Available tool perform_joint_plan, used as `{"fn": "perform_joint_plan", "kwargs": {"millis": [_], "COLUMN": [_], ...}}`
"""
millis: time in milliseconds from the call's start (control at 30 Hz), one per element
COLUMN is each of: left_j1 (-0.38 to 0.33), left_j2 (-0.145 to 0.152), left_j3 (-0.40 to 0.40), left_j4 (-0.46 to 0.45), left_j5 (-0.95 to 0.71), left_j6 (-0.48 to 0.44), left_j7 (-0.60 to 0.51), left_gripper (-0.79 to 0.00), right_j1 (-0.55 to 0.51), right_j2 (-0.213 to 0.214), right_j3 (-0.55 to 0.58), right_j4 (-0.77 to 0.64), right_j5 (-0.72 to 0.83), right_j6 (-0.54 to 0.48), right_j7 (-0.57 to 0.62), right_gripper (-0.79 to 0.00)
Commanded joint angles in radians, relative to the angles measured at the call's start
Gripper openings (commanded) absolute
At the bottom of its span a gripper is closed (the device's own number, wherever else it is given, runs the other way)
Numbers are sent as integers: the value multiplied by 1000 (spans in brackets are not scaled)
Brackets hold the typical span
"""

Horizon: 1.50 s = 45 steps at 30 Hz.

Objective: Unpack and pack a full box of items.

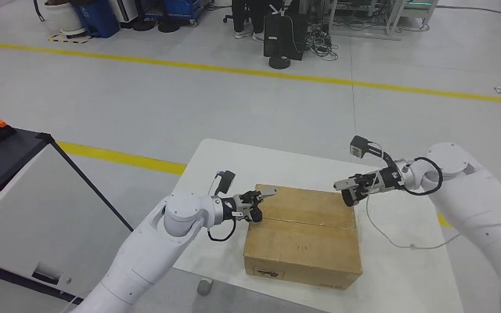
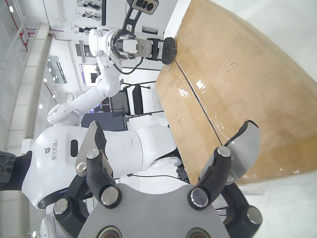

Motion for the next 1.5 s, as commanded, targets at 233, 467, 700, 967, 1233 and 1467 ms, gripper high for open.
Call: {"fn": "perform_joint_plan", "kwargs": {"millis": [233, 467, 700, 967, 1233, 1467], "left_j1": [-9, -9, -9, -9, -9, -9], "left_j2": [-4, -4, -4, -4, -4, -4], "left_j3": [16, 16, 16, 16, 16, 16], "left_j4": [-16, -16, -16, -16, -16, -16], "left_j5": [25, 25, 25, 25, 25, 25], "left_j6": [29, 29, 29, 29, 29, 29], "left_j7": [-5, -5, -5, -5, -5, -5], "left_gripper": [0, 0, 0, 0, 0, 0], "right_j1": [-80, -83, -83, -121, -256, -307], "right_j2": [95, 98, 98, 100, 161, 225], "right_j3": [37, 37, 37, 44, 65, 130], "right_j4": [8, 7, 7, 20, 8, 100], "right_j5": [-105, -107, -107, -61, 256, 293], "right_j6": [-25, -25, -25, 33, 118, 136], "right_j7": [-26, -26, -26, -31, 6, 6], "right_gripper": [0, 0, 0, 0, 0, 0]}}
